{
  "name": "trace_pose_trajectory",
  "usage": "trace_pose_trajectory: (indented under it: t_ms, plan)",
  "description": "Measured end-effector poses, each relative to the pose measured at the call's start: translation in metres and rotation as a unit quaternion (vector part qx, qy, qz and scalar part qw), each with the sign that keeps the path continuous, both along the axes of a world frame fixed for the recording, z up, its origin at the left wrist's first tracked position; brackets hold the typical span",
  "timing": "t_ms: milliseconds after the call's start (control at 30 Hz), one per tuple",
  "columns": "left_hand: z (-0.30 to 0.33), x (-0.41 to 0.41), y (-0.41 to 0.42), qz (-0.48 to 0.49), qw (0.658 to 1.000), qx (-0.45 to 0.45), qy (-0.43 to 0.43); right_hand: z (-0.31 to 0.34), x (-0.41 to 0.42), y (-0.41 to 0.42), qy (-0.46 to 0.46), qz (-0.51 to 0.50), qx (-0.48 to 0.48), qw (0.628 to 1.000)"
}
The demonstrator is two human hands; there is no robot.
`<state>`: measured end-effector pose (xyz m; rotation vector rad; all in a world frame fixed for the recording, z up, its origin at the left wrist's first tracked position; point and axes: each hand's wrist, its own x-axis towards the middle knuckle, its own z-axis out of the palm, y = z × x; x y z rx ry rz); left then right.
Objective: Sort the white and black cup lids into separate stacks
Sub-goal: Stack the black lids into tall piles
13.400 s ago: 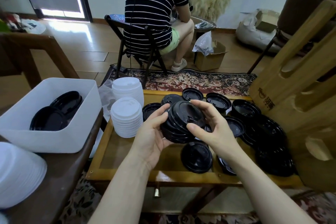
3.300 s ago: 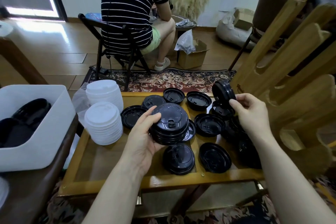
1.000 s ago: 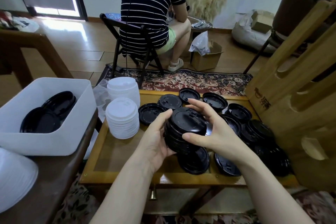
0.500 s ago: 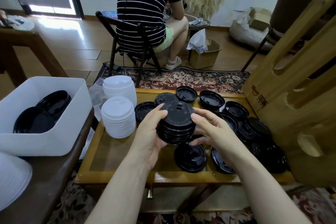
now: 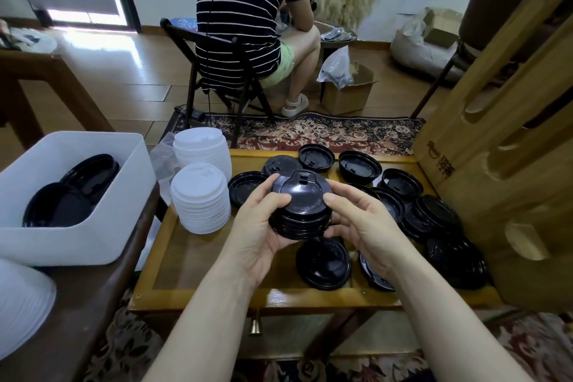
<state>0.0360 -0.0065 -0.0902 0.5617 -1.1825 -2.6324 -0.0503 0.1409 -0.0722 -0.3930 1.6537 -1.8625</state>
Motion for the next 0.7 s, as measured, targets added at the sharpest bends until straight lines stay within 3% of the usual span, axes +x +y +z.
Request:
trace_pose_trajectory:
  t_ms: [200, 333, 467, 567, 700]
  plan:
    - [0.003, 0.003, 0.002, 0.014, 1.000, -0.003, 0.002, -0.001, 0.002, 0.000, 0.037, 0.004, 0.029, 0.999]
    - [0.003, 0.002, -0.001, 0.028, 1.000, -0.001, -0.005, 0.004, -0.003, 0.007, 0.140, -0.069, 0.074, 0.985]
    - [0.002, 0.005, -0.009, 0.058, 0.998, 0.002, -0.006, -0.001, -0.028, 0.031, 0.307, -0.190, 0.179, 0.915]
    - [0.003, 0.007, -0.013, 0.074, 0.997, 0.017, -0.005, -0.008, -0.039, 0.050, 0.375, -0.095, 0.288, 0.876]
    - [0.004, 0.008, -0.012, 0.080, 0.997, 0.019, -0.008, -0.012, -0.039, 0.051, 0.453, 0.049, 0.421, 0.785]
